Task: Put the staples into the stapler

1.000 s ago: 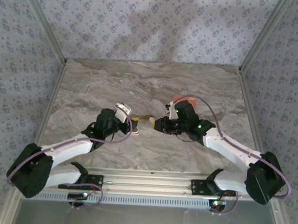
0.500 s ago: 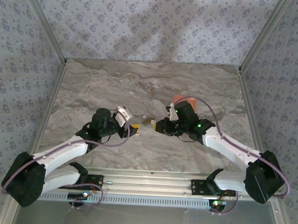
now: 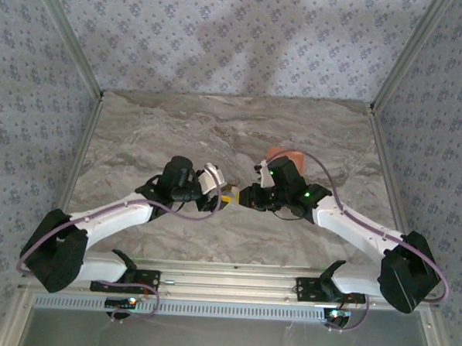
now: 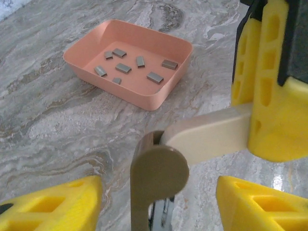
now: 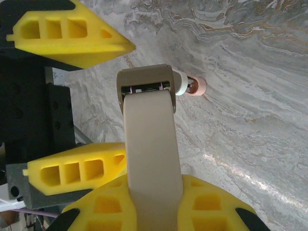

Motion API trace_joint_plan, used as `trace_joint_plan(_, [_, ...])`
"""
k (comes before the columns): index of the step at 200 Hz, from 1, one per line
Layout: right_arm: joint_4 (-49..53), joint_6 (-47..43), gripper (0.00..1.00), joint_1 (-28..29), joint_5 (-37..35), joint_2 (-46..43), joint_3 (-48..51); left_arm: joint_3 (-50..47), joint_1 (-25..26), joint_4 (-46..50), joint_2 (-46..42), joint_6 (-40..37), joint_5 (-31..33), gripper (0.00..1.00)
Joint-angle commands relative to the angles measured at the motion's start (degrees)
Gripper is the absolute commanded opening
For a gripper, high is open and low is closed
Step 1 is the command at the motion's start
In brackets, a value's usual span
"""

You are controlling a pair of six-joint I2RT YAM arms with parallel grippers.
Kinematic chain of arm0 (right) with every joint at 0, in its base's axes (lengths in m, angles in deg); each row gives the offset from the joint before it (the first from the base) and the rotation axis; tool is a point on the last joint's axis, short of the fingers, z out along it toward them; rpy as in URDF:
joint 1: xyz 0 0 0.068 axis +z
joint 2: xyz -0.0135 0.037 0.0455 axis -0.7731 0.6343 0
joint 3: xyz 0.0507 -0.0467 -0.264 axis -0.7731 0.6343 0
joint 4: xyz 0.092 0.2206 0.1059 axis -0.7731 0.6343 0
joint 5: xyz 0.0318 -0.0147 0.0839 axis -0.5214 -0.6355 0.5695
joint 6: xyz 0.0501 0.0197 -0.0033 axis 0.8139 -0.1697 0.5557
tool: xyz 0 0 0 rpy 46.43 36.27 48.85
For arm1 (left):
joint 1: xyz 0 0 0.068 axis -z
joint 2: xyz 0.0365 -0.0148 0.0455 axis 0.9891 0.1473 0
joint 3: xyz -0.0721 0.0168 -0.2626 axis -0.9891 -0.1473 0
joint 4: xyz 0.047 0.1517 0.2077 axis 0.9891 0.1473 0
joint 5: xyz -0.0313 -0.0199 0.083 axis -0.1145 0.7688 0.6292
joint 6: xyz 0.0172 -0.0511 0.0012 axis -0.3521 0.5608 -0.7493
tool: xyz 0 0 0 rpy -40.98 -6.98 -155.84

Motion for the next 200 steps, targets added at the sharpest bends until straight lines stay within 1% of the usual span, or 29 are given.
trace_joint_plan(1, [-0.4,-1.4,0.00,0.5,1.3,-0.5,-2.1,2.2,0.4,0.8,1.1,-2.3,-2.6,0.58])
trace_joint_plan(26, [-0.4,-1.6,0.00,0.4,1.8,-0.5,-2.0,2.8,0.5,0.6,2.0,-2.9,-3.6,0.53])
trace_joint_plan(46, [-0.7,-1.7,0.00,0.5,2.2,-0.5,-2.2,2.8,0.5,-0.1,2.2,-3.0,-4.1,0.47])
trace_joint_plan(67, [-0.9,-1.8,0.00,0.5,2.4,-0.5,-2.1,3.0,0.5,0.1,2.6,-3.3,-3.7,0.44])
trace_joint_plan(92, [-0.8,-2.0,0.00,0.6,2.7,-0.4,-2.4,3.2,0.5,0.7,2.7,-3.7,-3.4,0.37])
trace_joint_plan(139, [0.4,-3.0,0.00,0.4,2.5,-0.4,-3.4,2.9,0.5,1.4,1.9,-3.6,-2.4,0.29])
trace_joint_plan(163, [1.1,-3.5,0.00,0.3,2.1,-0.6,-4.1,2.7,0.5,1.3,1.5,-2.4,-2.1,0.25])
trace_joint_plan(166, [1.3,-3.6,0.01,0.3,2.0,-0.6,-4.2,2.6,0.5,1.2,1.4,-2.1,-2.1,0.25])
trace_joint_plan(186, [3.1,-4.6,0.17,-0.1,0.8,-0.6,-5.3,2.1,0.5,0.1,1.1,0.6,-0.9,0.24])
trace_joint_plan(187, [3.2,-4.6,0.19,-0.1,0.7,-0.7,-5.5,2.1,0.5,0.0,1.1,0.7,-0.8,0.24])
trace_joint_plan(190, [3.6,-5.0,0.21,-0.2,0.4,-0.7,-5.7,1.9,0.4,-0.3,1.0,1.3,-0.6,0.24])
trace_joint_plan(192, [4.1,-5.1,0.25,-0.2,0.1,-0.7,-5.9,1.9,0.4,-0.5,1.0,1.6,-0.4,0.24])
trace_joint_plan(194, [4.4,-5.4,0.26,-0.3,-0.2,-0.8,-6.0,1.8,0.4,-0.7,1.0,2.0,-0.3,0.24])
trace_joint_plan(195, [4.5,-5.4,0.28,-0.3,-0.3,-0.8,-6.1,1.7,0.4,-0.8,1.0,2.1,-0.3,0.24])
trace_joint_plan(198, [5.0,-5.7,0.30,-0.4,-0.7,-0.9,-6.3,1.6,0.3,-1.1,0.9,2.6,-0.2,0.24])
trace_joint_plan(200, [5.2,-5.8,0.34,-0.4,-0.9,-0.9,-6.5,1.5,0.4,-1.3,0.9,3.1,-0.2,0.24])
